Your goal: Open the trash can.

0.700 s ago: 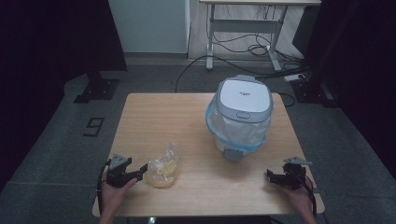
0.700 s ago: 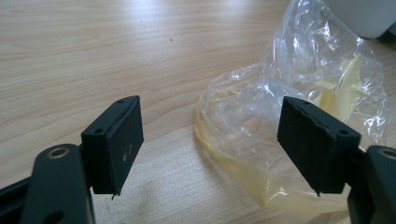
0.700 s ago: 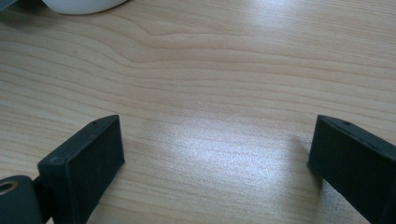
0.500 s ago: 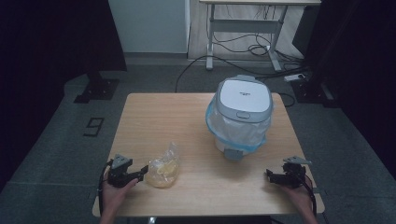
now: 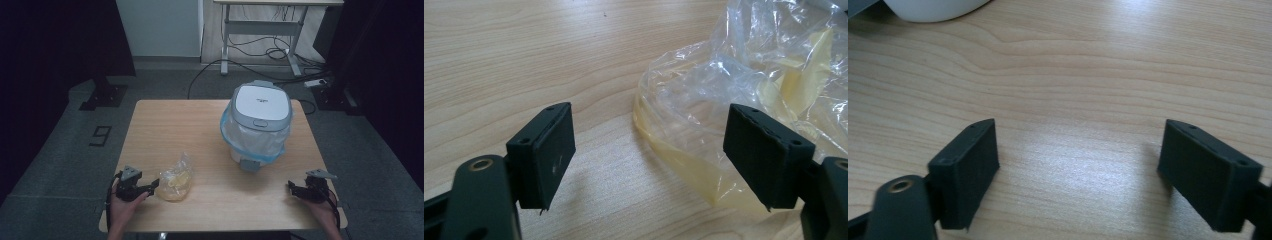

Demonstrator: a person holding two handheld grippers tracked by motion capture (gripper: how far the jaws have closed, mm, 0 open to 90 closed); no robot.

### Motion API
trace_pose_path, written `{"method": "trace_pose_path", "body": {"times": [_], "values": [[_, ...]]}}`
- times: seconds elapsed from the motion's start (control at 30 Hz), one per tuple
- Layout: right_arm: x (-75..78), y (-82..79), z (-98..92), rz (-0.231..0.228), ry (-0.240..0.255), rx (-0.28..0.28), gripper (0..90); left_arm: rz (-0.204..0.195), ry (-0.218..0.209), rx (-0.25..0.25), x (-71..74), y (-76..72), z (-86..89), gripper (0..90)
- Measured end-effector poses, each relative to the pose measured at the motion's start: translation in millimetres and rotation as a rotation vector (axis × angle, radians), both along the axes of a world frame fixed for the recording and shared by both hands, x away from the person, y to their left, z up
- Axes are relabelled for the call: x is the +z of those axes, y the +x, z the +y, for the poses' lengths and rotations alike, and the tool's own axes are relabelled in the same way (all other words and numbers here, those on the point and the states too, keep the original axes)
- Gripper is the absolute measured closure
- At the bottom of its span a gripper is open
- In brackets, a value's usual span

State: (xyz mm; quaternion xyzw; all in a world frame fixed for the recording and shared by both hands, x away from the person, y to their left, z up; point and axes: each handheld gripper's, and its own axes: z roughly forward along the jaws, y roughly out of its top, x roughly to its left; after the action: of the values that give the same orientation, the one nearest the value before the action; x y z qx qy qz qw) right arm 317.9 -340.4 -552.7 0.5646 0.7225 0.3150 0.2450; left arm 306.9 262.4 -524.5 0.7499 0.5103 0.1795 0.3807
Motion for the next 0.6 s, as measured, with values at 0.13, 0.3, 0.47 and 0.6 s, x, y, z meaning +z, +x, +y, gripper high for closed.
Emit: {"method": "trace_pose_path", "body": {"times": [0.13, 0.3, 0.47, 0.6], "values": [[1.9, -1.8, -4.3, -0.021, 0.002, 0.004, 34.6, 0.003, -0.001, -0.001, -0.2, 0.5, 0.3, 20.8], [9.5, -7.7, -6.5, -0.105, 0.002, 0.037, 51.8, 0.003, 0.001, 0.003, -0.2, -0.5, 0.1, 20.9], [18.4, -12.4, -6.9, -0.148, 0.031, 0.058, 62.9, -0.004, -0.004, 0.009, 0.8, -1.0, 1.5, 21.0], [25.4, -16.3, -10.3, -0.164, 0.077, 0.094, 77.4, -0.003, -0.009, 0.011, 0.9, -1.1, 2.0, 20.9]]}}
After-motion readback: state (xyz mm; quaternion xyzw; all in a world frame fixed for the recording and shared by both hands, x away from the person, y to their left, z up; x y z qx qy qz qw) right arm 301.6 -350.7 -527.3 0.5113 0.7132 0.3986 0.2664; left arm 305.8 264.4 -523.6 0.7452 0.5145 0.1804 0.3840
